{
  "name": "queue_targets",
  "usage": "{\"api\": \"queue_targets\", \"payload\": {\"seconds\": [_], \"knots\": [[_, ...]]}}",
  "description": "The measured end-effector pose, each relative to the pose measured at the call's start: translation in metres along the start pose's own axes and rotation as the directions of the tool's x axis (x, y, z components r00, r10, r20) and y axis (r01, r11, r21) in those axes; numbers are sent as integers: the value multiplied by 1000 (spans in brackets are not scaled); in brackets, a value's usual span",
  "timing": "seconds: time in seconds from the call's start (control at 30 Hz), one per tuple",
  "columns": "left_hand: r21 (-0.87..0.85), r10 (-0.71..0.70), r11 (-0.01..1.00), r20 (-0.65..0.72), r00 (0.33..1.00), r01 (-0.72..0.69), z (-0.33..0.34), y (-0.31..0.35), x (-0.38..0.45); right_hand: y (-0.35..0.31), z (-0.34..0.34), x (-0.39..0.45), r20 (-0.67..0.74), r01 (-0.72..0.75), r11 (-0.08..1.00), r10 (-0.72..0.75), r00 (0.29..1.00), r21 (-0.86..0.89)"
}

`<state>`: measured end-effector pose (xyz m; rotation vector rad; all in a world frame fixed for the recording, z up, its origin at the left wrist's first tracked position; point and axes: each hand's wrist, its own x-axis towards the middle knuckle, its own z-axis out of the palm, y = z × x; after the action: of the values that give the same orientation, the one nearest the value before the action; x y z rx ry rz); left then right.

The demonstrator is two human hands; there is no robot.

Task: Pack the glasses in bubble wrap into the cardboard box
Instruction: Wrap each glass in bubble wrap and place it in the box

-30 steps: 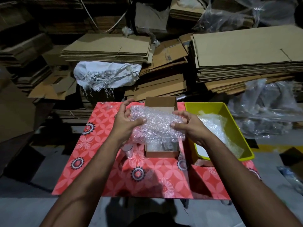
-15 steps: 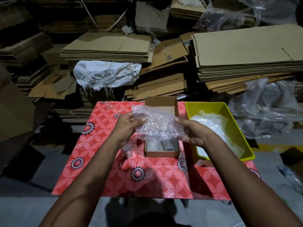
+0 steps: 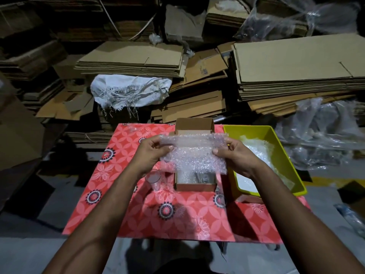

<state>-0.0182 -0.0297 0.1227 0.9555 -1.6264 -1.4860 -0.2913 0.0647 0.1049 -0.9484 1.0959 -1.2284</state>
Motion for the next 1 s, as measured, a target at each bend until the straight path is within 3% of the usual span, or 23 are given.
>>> {"api": "queue_targets", "payload": {"seconds": [0.13,0.33,0.43,0.57,0.67,0.73,0.8,0.93,1.0], "knots": [[-45,-10,999,-20,1000,9,1,1,-1,-2,2,-4,57,48,993,-42,998,-107],[-77,13,997,40,999,-10,0,10,-7,-11,5,-7,-25,190,964,-198,980,-186],[11,74,997,49,996,-75,-3,9,-6,-14,6,-8,-19,219,971,-221,975,-97],[-2,129,992,94,987,-129,-9,4,-4,-15,6,-8,6,190,982,-190,982,-14],[-82,136,989,143,980,-125,-7,7,-9,-18,6,-9,5,128,991,-128,992,40],[-177,89,982,96,991,-71,-4,12,-13,-20,9,-10,-24,71,992,-68,997,100],[-181,55,982,46,997,-46,-2,13,-15,-19,12,-8,-69,92,996,-90,994,24],[49,50,998,3,999,-50,-3,6,-13,-12,10,-4,-105,204,929,-247,963,-310],[6,-23,1000,-33,999,23,-4,5,-12,-10,4,0,-145,185,908,-255,956,-376]]}}
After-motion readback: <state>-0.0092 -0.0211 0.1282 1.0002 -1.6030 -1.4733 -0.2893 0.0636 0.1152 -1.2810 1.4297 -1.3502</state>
